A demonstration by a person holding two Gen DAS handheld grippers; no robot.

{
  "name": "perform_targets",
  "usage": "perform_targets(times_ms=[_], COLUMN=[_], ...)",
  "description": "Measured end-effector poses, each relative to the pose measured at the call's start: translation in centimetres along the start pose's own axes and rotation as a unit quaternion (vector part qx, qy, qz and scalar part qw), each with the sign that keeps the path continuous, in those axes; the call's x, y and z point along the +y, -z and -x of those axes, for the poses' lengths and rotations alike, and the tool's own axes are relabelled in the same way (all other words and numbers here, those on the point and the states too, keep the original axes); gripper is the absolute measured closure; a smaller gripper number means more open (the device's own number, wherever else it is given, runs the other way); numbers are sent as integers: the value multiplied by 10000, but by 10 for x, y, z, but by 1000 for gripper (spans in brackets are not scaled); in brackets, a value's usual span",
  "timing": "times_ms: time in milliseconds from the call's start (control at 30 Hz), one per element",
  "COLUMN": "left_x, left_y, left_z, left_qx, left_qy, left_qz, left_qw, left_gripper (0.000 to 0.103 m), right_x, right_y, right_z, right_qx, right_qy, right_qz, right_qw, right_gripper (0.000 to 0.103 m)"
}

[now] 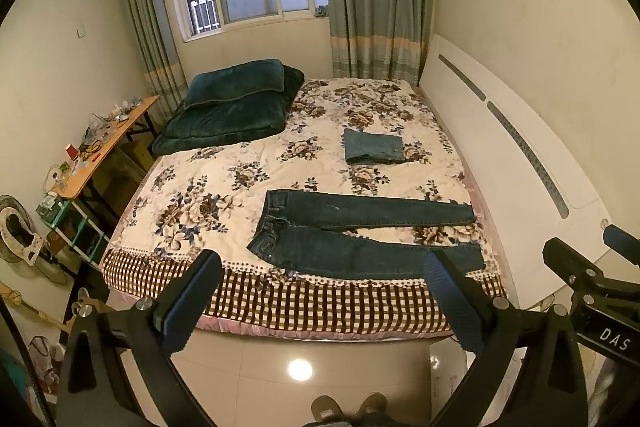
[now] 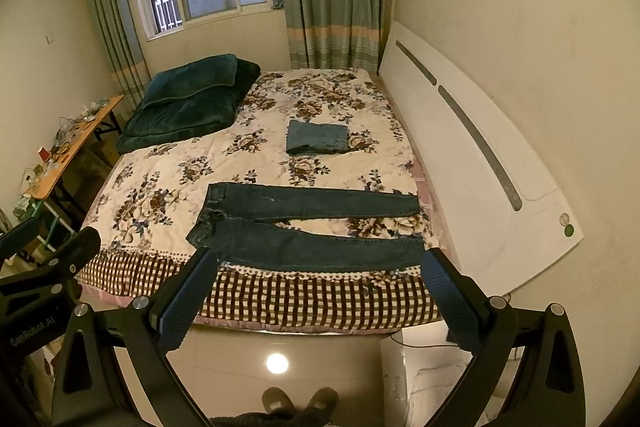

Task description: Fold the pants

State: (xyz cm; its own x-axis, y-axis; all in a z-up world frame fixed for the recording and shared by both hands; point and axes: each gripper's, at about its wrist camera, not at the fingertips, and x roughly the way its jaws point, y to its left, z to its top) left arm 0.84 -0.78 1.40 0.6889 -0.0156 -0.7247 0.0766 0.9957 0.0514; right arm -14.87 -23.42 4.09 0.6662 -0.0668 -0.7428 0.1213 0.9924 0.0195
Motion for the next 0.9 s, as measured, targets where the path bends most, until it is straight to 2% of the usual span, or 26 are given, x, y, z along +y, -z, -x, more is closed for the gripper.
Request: perform_targets(times_ms=[200,900], left_x=[3,10], left_y=[-6,10], left_z=[-3,-2], left_qx=[-11,-25], left_qy=[-26,-25], left_qz=[6,44], left_qw=[10000,10000], left_gripper=[0,0], right_x=[1,-1], right_y=[2,7], right_z=[-2,-3], right_qx=[8,41], right_qy=[-38,-87], right_qz=[-11,11], right_qw=[10000,10000], right_gripper=[0,0])
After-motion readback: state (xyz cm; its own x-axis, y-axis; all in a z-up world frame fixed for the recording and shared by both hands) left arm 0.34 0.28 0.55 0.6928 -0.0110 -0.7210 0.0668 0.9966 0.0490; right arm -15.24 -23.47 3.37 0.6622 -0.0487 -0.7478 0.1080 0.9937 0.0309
